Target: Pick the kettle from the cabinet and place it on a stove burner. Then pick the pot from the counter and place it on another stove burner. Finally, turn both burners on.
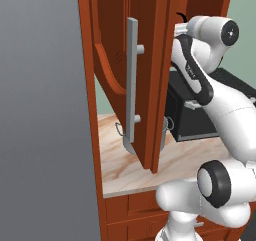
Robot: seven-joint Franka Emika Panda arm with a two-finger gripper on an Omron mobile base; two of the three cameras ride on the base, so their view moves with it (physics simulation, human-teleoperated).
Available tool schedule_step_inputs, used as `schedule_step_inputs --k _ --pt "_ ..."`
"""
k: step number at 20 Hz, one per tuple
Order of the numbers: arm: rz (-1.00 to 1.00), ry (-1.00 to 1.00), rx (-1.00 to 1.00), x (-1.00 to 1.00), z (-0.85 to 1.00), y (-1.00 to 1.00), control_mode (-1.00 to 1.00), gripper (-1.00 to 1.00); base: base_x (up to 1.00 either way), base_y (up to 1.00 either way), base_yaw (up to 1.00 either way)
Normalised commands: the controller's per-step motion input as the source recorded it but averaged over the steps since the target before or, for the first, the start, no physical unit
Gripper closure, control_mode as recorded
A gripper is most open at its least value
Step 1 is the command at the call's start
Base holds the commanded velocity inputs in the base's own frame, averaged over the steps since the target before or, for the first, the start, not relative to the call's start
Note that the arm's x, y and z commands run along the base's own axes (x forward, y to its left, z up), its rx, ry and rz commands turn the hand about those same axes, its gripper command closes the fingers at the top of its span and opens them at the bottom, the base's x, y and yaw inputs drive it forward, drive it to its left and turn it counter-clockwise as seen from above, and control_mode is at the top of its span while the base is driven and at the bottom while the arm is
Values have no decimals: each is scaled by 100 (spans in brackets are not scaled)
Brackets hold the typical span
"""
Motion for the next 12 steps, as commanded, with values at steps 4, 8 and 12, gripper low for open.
schedule_step_inputs --k 4,8,12 --pt "0 0 0 -37 4 0 -100 100 0 0 0" --pt "0 0 0 -40 1 0 -100 100 0 0 0" --pt "0 0 0 -42 0 0 -100 100 0 0 0"
